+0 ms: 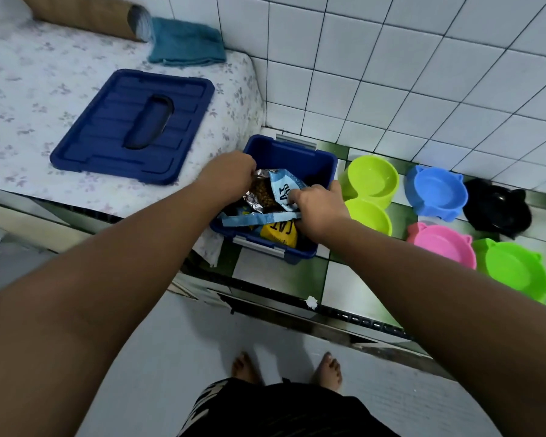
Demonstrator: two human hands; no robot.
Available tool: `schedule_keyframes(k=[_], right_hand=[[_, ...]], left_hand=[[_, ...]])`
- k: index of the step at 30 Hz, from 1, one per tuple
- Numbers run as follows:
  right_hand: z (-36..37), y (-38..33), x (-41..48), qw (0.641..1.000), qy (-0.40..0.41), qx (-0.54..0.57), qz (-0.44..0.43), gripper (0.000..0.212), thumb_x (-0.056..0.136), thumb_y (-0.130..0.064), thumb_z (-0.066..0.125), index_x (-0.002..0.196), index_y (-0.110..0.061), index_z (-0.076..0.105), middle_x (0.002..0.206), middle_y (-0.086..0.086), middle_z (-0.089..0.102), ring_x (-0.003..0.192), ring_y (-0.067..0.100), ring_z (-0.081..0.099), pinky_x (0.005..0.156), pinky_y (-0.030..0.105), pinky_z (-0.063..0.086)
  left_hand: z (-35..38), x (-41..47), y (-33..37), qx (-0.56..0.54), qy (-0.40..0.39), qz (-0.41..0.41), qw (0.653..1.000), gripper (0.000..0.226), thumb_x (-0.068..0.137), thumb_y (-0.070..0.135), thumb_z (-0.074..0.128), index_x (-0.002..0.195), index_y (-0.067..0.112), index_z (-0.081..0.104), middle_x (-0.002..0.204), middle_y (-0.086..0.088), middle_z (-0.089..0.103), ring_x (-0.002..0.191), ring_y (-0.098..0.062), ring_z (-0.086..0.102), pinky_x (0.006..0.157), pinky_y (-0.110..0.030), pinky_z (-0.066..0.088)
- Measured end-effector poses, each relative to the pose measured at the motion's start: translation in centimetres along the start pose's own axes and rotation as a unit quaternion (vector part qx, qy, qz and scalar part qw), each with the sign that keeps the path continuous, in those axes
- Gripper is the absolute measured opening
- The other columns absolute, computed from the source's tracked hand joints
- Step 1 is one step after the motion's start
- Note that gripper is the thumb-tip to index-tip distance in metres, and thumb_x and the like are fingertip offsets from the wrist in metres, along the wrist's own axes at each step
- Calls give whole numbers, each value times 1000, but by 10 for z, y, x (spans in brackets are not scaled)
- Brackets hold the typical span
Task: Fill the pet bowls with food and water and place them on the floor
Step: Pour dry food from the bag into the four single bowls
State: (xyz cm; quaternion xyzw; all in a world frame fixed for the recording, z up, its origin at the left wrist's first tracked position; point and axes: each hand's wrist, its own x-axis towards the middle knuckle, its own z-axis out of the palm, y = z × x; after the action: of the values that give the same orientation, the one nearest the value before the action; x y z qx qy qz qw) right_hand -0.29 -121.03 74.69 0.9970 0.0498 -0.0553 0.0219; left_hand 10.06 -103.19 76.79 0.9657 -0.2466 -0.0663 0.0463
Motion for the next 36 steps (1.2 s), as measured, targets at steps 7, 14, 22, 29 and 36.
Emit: schedule_keyframes(k=[7,14,22,29,36], right_hand=[[6,6,4,998,36,51,-3,18,90,-14,54,90,-32,54,105,-1,70,104,26,61,92,41,29],[-5,34,19,976,15,214,26,11,82,-12,66,82,-23,62,84,3,67,84,31,63,67,33,44],[-15,37,15,912,130,386,46,12,78,-11,48,80,-22,51,72,-4,57,72,23,54,63,37,44],[-55,29,19,818,252,511,82,24,90,-10,59,76,-25,47,68,-13,47,64,3,42,59,25,35],[-110,40,7,733,349,579,73,25,92,-10,61,77,-23,45,69,-9,48,67,6,44,63,26,37]], left_hand=[[-6,3,-6,-67,-2,-6,998,20,97,13,56,96,7,75,97,-16,70,85,-34,65,74,-38,53],[-17,8,-5,-136,21,-16,990,22,103,17,56,100,5,74,96,-15,71,78,-28,64,73,-34,51],[-24,20,-14,-316,57,-101,942,32,101,27,62,84,1,70,81,-13,70,61,-22,69,59,-24,59],[-48,16,-19,-558,96,-122,815,30,99,28,67,87,0,67,74,-6,63,60,-11,55,59,-28,47],[-74,15,6,-715,91,-76,689,26,107,35,51,96,18,69,76,2,65,64,-12,60,58,-28,48]])
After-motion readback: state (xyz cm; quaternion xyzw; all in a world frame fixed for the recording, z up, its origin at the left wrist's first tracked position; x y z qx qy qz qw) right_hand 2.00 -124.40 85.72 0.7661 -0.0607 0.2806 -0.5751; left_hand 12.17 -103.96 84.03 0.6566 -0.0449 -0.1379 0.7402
